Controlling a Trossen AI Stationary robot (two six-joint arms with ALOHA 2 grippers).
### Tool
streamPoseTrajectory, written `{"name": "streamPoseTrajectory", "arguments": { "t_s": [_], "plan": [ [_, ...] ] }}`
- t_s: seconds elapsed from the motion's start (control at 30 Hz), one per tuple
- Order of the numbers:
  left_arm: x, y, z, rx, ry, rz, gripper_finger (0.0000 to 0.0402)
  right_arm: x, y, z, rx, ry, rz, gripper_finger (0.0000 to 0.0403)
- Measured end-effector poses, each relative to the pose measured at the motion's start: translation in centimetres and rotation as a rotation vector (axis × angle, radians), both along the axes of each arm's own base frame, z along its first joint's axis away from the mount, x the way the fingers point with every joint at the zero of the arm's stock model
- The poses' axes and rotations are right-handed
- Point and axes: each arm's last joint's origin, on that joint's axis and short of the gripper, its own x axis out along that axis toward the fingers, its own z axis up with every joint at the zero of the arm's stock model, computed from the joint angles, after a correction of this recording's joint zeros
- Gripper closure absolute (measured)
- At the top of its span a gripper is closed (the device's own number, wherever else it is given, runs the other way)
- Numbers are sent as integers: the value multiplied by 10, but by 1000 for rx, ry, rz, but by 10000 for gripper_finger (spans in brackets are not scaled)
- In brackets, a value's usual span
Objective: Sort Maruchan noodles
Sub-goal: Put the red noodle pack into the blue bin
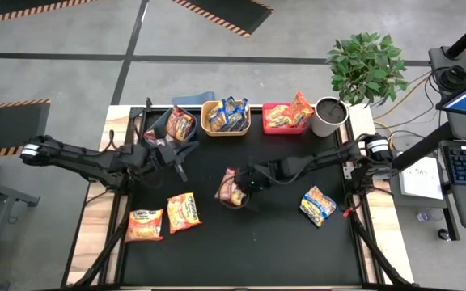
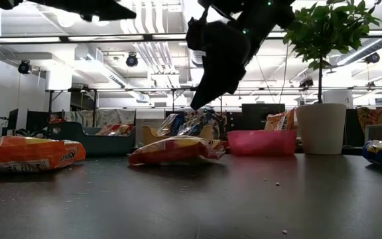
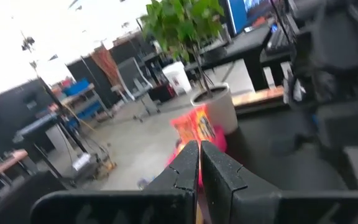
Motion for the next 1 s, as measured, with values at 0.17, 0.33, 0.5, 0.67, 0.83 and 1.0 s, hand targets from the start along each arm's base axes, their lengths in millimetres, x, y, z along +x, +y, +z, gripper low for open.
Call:
{"name": "streamPoseTrajectory", "arguments": {
  "t_s": [0.17, 0.33, 0.5, 0.67, 0.83, 1.0],
  "plan": [
    [2, 0, -14, -129, 63, 9, 402, 2, -16, -8, -106, -67, -2, 394],
    [11, -5, -41, -343, 150, -92, 402, -6, -23, -35, -137, -207, 21, 394],
    [27, -12, -59, -518, 224, -205, 402, -23, -34, -59, -140, -286, -26, 394],
    [40, -14, -75, -615, 251, -163, 401, -36, -34, -75, -130, -265, -28, 394],
    [52, -15, -89, -705, 248, -129, 375, -43, -34, -83, -131, -232, -28, 394],
    [61, -12, -100, -798, 237, -117, 320, -46, -34, -86, -143, -203, -14, 394]
  ]
}}
